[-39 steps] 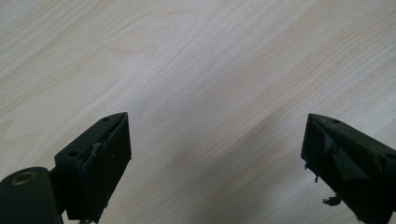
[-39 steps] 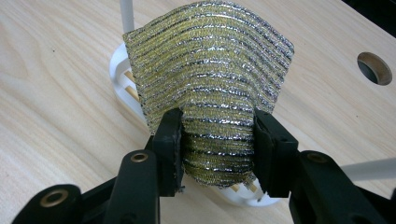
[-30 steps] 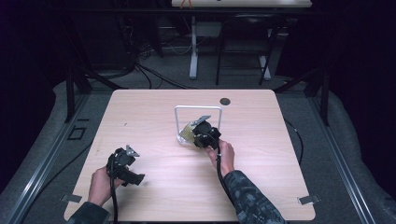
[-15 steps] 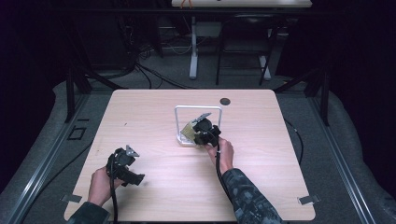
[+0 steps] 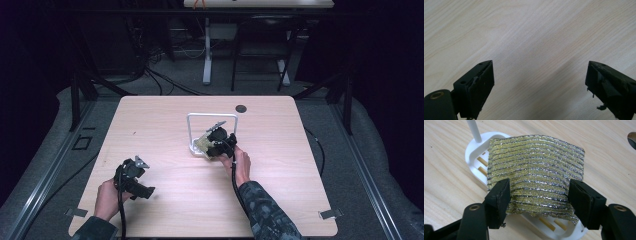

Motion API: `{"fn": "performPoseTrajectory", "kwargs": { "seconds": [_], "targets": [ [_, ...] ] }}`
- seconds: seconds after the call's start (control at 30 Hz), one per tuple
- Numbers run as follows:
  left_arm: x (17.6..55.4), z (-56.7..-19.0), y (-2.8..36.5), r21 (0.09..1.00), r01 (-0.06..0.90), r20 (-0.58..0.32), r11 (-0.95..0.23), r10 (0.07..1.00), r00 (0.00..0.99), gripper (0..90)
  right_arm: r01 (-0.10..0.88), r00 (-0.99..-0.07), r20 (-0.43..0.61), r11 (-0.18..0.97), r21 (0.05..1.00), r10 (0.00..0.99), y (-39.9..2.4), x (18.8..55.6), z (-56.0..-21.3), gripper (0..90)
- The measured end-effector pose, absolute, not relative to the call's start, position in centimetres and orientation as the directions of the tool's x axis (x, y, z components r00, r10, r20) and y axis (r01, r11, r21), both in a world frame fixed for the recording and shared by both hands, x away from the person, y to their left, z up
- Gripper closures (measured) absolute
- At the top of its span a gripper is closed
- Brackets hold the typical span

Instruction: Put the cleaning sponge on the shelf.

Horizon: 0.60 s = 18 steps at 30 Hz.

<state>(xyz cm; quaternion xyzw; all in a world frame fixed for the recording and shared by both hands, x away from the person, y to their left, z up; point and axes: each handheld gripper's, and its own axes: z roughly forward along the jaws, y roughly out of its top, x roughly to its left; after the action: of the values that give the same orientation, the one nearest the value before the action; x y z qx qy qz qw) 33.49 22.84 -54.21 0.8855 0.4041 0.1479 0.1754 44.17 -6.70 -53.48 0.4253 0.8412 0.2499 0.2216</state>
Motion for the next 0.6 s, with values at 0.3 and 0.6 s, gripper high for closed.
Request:
{"fn": "performPoseTrajectory", "kwargs": {
  "seconds": [0.3, 0.6],
  "targets": [
    [33.6, -54.2, 22.7, 0.431, 0.664, 0.117, -0.611, 0.767, 0.631, 8.4, 0.591, -0.552, -0.152, 0.514, 0.622, 0.82, -6.7, 43.9, -52.9, 23.9],
    [33.7, -54.2, 22.6, 0.428, 0.666, 0.115, -0.61, 0.768, 0.63, 8.4, 0.568, -0.601, -0.112, 0.522, 0.636, 0.791, -6.8, 43.1, -51.7, 14.3]
  ]
}}
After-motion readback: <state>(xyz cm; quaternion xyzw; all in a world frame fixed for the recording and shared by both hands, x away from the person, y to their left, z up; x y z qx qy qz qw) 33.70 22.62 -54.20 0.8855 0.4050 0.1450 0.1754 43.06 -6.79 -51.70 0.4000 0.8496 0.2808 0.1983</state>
